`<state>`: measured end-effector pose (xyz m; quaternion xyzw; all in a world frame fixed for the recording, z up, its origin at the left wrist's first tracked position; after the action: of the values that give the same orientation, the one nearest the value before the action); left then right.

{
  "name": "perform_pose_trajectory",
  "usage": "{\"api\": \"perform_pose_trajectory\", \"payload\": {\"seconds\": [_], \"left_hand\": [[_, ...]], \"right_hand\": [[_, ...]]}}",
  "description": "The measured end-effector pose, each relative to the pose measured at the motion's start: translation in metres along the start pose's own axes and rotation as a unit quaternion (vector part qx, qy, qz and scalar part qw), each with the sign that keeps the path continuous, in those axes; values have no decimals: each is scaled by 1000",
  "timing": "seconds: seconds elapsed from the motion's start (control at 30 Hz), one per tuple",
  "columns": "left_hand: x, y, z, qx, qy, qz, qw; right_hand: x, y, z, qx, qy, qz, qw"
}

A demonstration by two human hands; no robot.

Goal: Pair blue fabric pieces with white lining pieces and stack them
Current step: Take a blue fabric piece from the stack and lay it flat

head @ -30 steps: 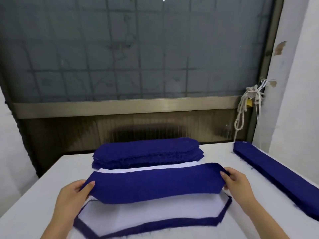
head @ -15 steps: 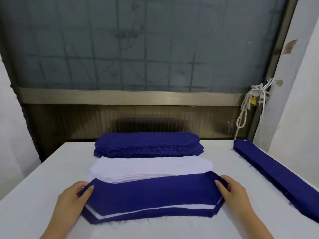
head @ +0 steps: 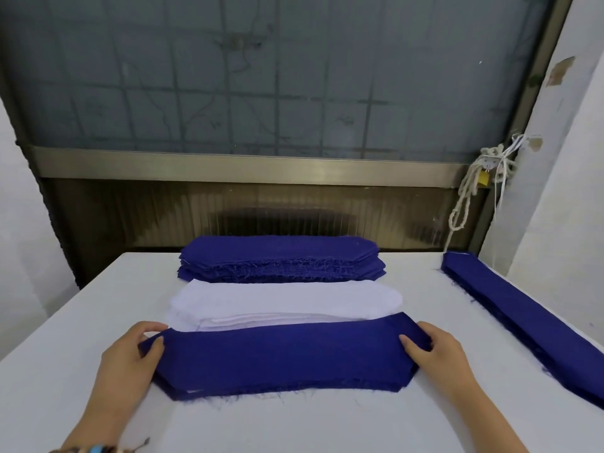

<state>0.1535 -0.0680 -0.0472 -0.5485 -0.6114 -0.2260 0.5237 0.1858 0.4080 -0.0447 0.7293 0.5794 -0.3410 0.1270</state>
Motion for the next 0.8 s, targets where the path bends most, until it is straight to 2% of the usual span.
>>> {"api": "perform_pose_trajectory", "payload": {"seconds": [0.13, 0.37, 0.53, 0.8], "left_hand": [[0, 0, 1, 14, -21, 6, 1000], [-1, -2, 1, 9, -26, 1, 1000], [2, -1, -5, 33, -27, -16, 999], [0, 0, -6, 28, -31, -34, 999]], "right_hand": [[-3, 1, 3, -4, 29, -7, 1000], [7, -6, 4, 27, -18, 38, 999], [10, -7, 5, 38, 8, 53, 998], [9, -8, 6, 52, 37, 63, 996]]}}
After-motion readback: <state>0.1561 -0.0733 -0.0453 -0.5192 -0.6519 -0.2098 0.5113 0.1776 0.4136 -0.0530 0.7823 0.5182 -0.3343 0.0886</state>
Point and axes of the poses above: each hand's wrist, its own y-axis away from the middle knuckle, its own z-axis out of the palm, x = y × z, the point moved 3 cm from there along -y, towards the middle knuckle, and after that the axes turned 11 degrees about y, right-handed, at the moved point
